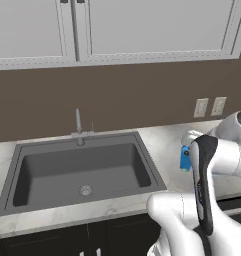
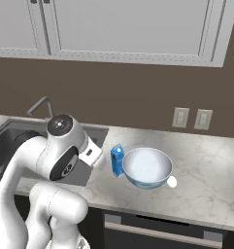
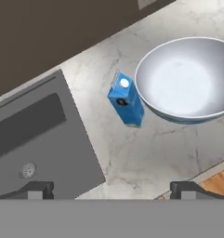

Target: Gather the eggs and milk located in the vicinity of the sink area and place them right next to the bowl.

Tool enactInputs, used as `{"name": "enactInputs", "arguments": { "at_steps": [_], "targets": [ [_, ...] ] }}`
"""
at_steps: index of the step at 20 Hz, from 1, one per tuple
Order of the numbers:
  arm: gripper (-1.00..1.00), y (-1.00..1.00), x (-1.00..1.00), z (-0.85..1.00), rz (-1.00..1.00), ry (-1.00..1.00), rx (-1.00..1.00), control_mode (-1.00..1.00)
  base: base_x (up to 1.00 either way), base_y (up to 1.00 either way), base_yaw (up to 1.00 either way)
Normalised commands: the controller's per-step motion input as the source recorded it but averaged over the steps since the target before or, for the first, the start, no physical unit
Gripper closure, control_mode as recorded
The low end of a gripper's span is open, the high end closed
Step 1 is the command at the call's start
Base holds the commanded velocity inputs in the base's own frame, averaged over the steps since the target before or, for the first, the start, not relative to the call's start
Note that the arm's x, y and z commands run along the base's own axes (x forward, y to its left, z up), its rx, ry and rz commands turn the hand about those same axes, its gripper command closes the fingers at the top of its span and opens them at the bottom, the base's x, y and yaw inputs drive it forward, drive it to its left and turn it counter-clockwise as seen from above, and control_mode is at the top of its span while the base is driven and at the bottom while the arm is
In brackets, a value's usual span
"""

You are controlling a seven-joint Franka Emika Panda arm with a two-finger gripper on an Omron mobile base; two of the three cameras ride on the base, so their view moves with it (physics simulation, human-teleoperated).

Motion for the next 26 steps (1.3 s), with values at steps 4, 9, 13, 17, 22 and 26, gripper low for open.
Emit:
{"name": "enactInputs", "arguments": {
  "at_steps": [4, 9, 13, 17, 22, 26],
  "targets": [
    [-1.00, 0.21, -0.58, 0.12, 0.22, -0.29, -0.09, -1.00, 0.00, 0.00, 0.00],
    [-1.00, 0.33, -0.37, 0.00, 0.24, -0.42, -0.09, -1.00, 0.00, 0.00, 0.00],
    [-1.00, 0.09, -0.04, 0.00, 0.05, -0.08, -0.03, 1.00, -0.01, 0.04, 0.05],
    [-1.00, 0.00, 0.00, 0.00, 0.00, 0.00, 0.00, 1.00, -0.02, 0.02, 0.00],
    [-1.00, 0.00, 0.00, 0.00, 0.00, 0.00, 0.00, 1.00, -0.73, 0.04, 0.00],
    [-1.00, 0.00, 0.00, 0.00, 0.00, 0.00, 0.00, 1.00, -1.00, 0.00, 0.00]
  ]
}}
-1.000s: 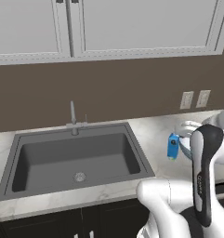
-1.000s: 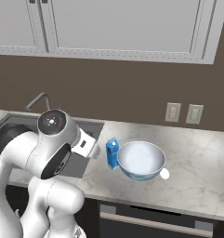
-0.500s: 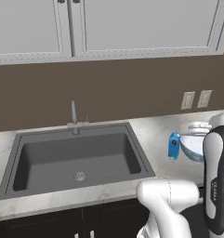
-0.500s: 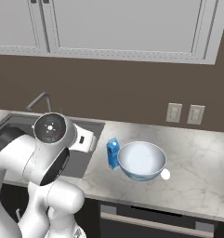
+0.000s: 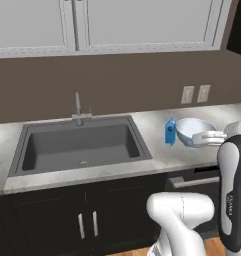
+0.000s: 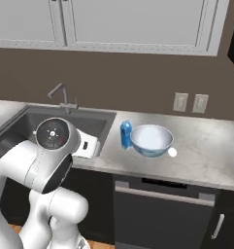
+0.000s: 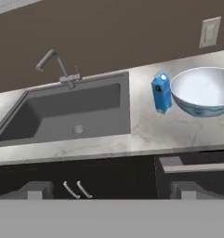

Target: Gather the eggs and milk located in the vicinity of the sink area and place them right next to the bowl.

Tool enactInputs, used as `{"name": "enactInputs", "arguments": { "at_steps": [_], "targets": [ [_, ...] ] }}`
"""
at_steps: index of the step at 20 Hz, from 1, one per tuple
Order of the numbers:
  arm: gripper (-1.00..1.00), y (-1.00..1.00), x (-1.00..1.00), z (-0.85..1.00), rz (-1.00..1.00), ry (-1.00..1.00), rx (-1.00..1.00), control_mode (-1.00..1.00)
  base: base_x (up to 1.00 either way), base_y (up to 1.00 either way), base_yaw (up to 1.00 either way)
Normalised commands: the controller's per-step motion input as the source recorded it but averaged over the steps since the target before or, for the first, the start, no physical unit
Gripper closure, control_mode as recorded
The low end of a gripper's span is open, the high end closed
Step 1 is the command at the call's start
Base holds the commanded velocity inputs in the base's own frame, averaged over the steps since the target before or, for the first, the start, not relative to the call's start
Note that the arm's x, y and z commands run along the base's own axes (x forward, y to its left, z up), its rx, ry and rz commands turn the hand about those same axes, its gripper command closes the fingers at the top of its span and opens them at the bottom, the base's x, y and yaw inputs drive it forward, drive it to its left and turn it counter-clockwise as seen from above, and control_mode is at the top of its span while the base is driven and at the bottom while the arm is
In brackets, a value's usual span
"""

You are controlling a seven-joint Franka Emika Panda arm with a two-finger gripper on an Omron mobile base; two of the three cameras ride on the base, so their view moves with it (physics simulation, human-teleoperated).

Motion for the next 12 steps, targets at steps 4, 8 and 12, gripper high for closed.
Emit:
{"name": "enactInputs", "arguments": {
  "at_steps": [4, 8, 12],
  "targets": [
    [-1.00, 0.00, 0.00, 0.00, 0.00, 0.00, 0.00, 1.00, -0.84, 0.21, 0.00],
    [-1.00, 0.00, 0.00, 0.00, 0.00, 0.00, 0.00, 1.00, -0.23, 0.84, 0.00],
    [-1.00, 0.00, 0.00, 0.00, 0.00, 0.00, 0.00, 1.00, 0.00, 1.00, 0.00]
  ]
}}
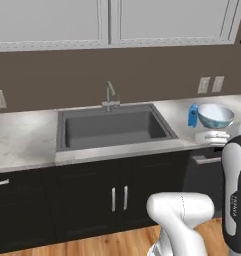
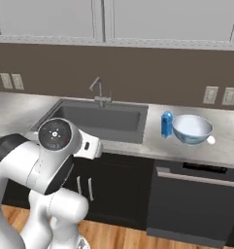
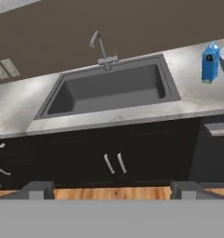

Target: Gather the eggs and milk located in the vicinity of the sink area and place them right next to the bowl.

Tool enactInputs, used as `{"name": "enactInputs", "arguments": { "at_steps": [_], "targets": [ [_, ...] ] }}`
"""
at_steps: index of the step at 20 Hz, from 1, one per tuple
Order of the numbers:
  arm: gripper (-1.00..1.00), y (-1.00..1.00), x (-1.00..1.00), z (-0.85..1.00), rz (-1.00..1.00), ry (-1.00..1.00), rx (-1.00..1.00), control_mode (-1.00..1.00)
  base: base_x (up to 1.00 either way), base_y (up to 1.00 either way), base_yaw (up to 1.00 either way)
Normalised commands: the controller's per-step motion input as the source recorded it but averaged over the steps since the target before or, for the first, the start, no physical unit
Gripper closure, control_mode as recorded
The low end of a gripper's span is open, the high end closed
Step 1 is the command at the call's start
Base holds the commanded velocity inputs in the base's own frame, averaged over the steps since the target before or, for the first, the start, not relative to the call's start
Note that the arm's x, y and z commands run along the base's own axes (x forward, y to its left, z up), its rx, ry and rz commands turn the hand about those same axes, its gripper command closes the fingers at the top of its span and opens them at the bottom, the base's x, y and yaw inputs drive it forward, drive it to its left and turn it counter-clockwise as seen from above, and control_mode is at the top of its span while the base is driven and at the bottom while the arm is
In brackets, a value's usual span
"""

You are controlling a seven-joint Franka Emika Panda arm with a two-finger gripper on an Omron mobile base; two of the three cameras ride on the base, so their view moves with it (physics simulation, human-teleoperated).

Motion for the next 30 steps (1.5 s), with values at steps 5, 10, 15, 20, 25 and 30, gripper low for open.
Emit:
{"name": "enactInputs", "arguments": {
  "at_steps": [5, 10, 15, 20, 25, 30],
  "targets": [
    [-1.00, 0.00, 0.00, 0.00, 0.00, 0.00, 0.00, 1.00, 0.00, 1.00, 0.00],
    [-1.00, 0.00, 0.00, 0.00, 0.00, 0.00, 0.00, 1.00, 0.00, 1.00, 0.00],
    [-1.00, 0.00, 0.00, 0.00, 0.00, 0.00, 0.00, 1.00, 0.00, 1.00, 0.00],
    [-1.00, 0.00, 0.00, 0.00, 0.00, 0.00, 0.00, 1.00, 0.01, 1.00, 0.00],
    [-1.00, 0.00, 0.00, 0.00, 0.00, 0.00, 0.00, 1.00, 0.08, 1.00, 0.00],
    [-1.00, 0.00, 0.00, 0.00, 0.00, 0.00, 0.00, 1.00, 0.17, 1.00, 0.01]
  ]
}}
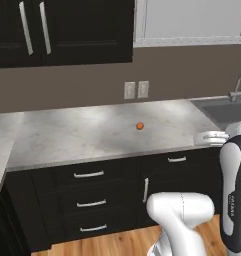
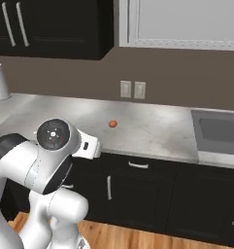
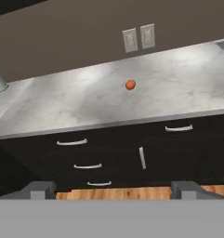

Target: Gather the eggs and milk located in the vicinity of the sink area and place them right next to the bowl.

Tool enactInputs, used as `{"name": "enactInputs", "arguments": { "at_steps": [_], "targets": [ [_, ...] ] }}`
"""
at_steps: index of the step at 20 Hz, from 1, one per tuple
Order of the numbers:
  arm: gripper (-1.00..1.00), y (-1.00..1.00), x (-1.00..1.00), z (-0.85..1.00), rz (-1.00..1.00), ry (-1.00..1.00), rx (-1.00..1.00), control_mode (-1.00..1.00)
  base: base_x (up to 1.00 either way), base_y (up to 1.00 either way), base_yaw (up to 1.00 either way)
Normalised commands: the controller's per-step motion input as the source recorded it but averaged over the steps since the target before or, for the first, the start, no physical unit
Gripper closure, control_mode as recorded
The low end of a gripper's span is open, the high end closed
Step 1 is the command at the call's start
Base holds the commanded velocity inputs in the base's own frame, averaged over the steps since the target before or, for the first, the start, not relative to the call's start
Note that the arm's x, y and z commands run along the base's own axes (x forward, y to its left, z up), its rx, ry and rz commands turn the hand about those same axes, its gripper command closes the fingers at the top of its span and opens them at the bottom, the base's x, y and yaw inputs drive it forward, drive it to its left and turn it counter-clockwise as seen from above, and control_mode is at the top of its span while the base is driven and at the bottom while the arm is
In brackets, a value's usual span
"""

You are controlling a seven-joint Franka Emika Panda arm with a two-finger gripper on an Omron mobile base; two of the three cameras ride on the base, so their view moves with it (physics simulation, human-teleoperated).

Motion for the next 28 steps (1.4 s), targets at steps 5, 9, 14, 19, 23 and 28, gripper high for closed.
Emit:
{"name": "enactInputs", "arguments": {
  "at_steps": [5, 9, 14, 19, 23, 28],
  "targets": [
    [-1.00, 0.00, 0.00, 0.00, 0.00, 0.00, 0.00, 1.00, 0.33, 0.54, 0.00],
    [-1.00, 0.00, 0.00, 0.00, 0.00, 0.00, 0.00, 1.00, 0.66, 0.00, 0.00],
    [-1.00, 0.00, 0.00, 0.00, 0.00, 0.00, 0.00, 1.00, 0.67, -0.06, 0.00],
    [-1.00, 0.00, 0.00, 0.00, 0.00, 0.00, 0.00, 1.00, 0.56, -0.06, 0.00],
    [-1.00, 0.00, 0.00, 0.00, 0.00, 0.00, 0.00, 1.00, 0.53, -0.03, 0.00],
    [-1.00, 0.00, 0.00, 0.00, 0.00, 0.00, 0.00, 1.00, 0.57, 0.00, 0.00]
  ]
}}
